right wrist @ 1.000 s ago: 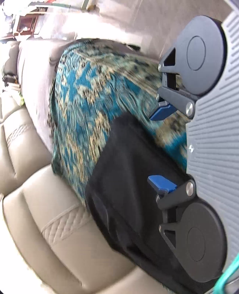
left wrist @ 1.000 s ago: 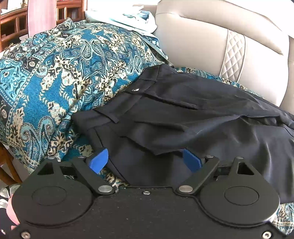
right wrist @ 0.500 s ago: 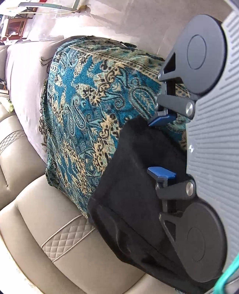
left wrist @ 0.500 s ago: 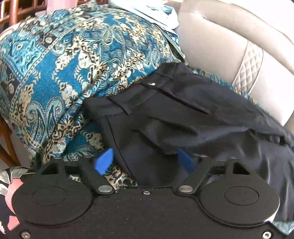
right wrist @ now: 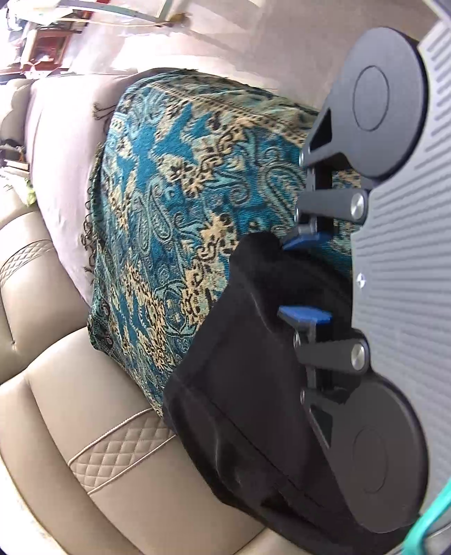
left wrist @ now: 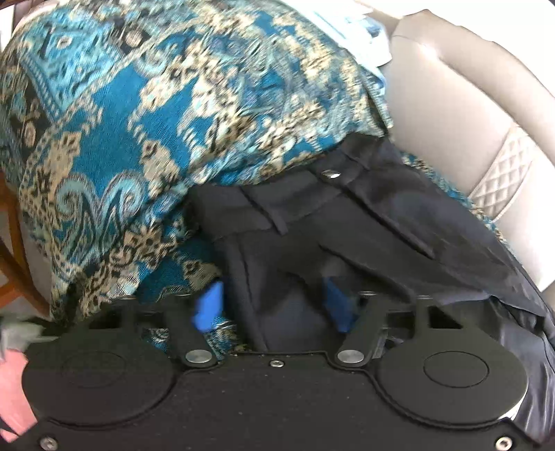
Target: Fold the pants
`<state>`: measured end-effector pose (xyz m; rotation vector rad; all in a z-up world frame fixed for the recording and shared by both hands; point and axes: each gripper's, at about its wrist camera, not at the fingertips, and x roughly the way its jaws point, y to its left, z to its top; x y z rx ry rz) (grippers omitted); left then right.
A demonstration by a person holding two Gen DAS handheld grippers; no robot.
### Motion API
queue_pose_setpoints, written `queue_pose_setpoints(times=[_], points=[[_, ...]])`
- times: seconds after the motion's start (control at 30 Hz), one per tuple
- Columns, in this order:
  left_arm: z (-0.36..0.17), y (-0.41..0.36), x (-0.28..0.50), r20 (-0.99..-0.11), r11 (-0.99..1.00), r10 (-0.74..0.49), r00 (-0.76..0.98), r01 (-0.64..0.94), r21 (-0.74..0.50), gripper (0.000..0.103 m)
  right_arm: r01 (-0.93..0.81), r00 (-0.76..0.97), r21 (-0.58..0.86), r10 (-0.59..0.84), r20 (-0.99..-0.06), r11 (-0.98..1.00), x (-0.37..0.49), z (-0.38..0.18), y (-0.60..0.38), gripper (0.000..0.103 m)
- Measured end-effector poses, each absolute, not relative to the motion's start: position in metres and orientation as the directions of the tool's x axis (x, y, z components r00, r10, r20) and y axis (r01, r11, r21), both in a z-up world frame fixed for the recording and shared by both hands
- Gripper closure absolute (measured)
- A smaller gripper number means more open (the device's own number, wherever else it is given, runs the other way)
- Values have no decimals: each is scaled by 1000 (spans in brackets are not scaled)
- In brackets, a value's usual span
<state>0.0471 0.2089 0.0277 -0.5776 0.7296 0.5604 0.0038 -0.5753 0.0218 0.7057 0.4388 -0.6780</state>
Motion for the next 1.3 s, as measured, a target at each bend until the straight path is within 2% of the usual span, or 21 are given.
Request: queue_pose_setpoints(times=[0.03,0.07,0.13,0.27,0.37,0.43,0.53,0.6,0.63,0.67,0.7,0.73,0.77,0.8,0.83,0.9,0.97,1.03,1.17,1.3], points=[[26,209,48,-751,696,292,593,-670,-259,77,693,708,446,-416,-570,567,4,22,-577,87],[26,208,47,-748,691,319,582,-683,-237,87,679,722,460,-408,-559,571,4,22,-579,90],[31,206,45,-730,694,349,588,-685,-219,97,675,732,479,-425,-533,562,0,24,-580,92],[41,201,46,-707,720,383,594,-672,-174,97,697,716,435,-521,-464,570,-11,36,-576,92],[46,198,52,-705,739,379,600,-654,-160,97,729,684,391,-575,-449,562,-13,40,-574,93],[47,195,56,-709,748,385,591,-649,-135,97,740,671,382,-577,-465,553,-12,39,-579,93],[43,192,63,-728,751,395,560,-653,-95,97,751,654,384,-525,-545,537,-6,28,-591,91],[40,191,65,-741,752,396,543,-654,-77,94,760,639,396,-480,-602,515,-4,19,-602,90],[40,190,65,-742,754,399,538,-653,-68,90,759,641,406,-476,-602,509,-6,17,-603,79],[40,189,64,-740,758,405,538,-649,-57,87,761,641,412,-482,-598,502,-9,19,-605,62],[41,188,63,-733,765,411,542,-643,-46,85,767,635,406,-493,-594,497,-10,20,-604,57],[44,185,61,-723,771,419,549,-636,-35,76,772,629,400,-508,-588,493,-12,21,-603,49],[47,183,60,-712,780,424,560,-626,-28,60,782,619,391,-525,-584,485,-13,23,-602,47],[52,181,58,-698,788,428,574,-616,-24,53,785,615,387,-537,-577,484,-14,24,-600,43],[57,178,57,-680,795,435,590,-607,-18,48,784,617,388,-548,-565,484,-16,26,-598,41],[68,173,55,-649,810,447,615,-586,3,44,776,629,400,-564,-535,488,-19,33,-594,36],[80,165,57,-620,831,445,647,-557,15,28,759,651,408,-579,-492,507,-20,41,-583,30],[92,158,63,-600,855,418,682,-518,7,21,729,684,411,-572,-453,546,-15,51,-571,26],[114,146,89,-613,889,335,715,-456,-47,16,631,774,410,-492,-400,659,5,69,-544,17],[130,144,131,-662,883,246,708,-446,-148,15,499,855,408,-357,-376,765,38,84,-509,15]])
